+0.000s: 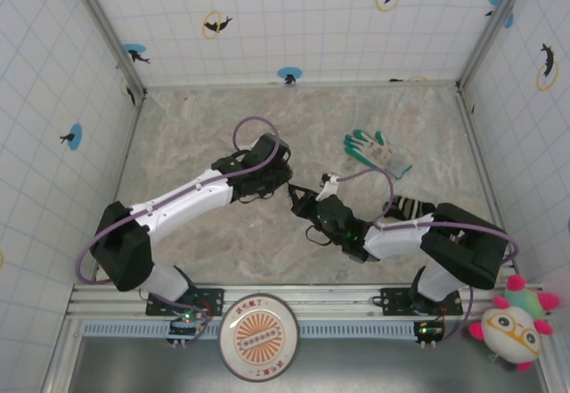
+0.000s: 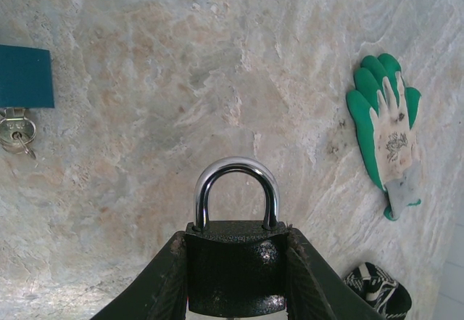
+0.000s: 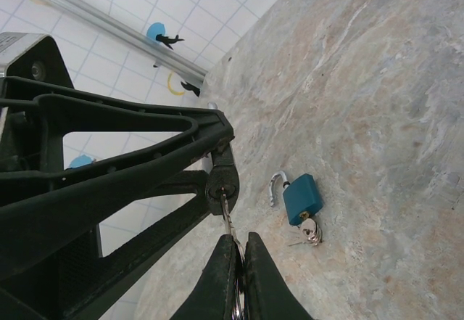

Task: Unlock with the key

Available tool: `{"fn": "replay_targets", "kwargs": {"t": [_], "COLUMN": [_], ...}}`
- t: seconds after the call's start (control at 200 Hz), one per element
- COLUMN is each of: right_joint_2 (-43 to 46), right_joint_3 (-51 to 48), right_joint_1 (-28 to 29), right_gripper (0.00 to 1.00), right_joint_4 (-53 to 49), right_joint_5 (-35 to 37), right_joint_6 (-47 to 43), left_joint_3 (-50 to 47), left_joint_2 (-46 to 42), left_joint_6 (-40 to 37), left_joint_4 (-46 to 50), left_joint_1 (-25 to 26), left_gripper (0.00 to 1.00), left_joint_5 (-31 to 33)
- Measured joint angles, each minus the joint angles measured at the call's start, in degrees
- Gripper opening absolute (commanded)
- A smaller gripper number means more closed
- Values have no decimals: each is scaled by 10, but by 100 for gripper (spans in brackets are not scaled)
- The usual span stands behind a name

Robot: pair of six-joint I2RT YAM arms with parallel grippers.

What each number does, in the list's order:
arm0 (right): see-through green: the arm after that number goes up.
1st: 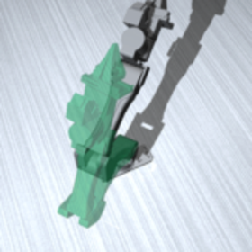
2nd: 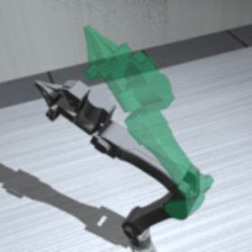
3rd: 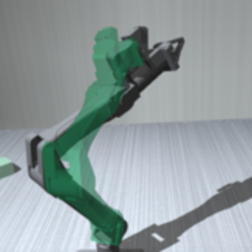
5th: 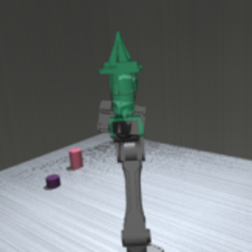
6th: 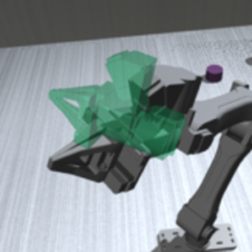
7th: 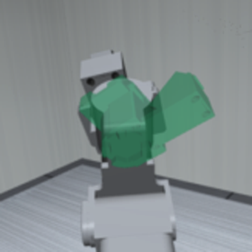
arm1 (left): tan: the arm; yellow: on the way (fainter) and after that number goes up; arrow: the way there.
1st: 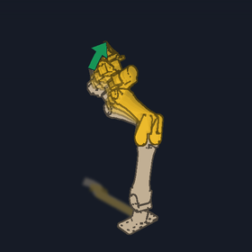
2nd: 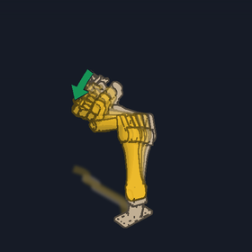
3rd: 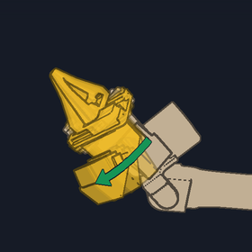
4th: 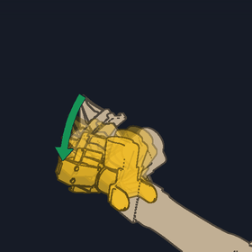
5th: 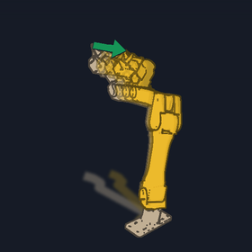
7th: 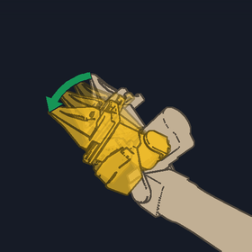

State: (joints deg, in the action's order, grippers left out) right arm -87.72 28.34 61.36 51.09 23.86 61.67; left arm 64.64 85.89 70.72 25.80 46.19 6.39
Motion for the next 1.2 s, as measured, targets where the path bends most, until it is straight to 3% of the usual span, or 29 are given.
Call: {"fn": "replay_targets", "kwargs": {"t": [0.696,1.201], "right_joint_2": [-2,-33], "right_joint_3": [5,5], "right_joint_1": [-14,-21], "right_gripper": [0,0], "right_joint_4": [7,66], "right_joint_5": [-10,-18], "right_joint_6": [-2,11], "left_joint_3": [0,0], "left_joint_2": [1,1], "left_joint_6": [0,0], "left_joint_4": [-19,-24], "left_joint_1": [0,-3], "left_gripper": [0,0], "left_joint_5": [4,17]}}
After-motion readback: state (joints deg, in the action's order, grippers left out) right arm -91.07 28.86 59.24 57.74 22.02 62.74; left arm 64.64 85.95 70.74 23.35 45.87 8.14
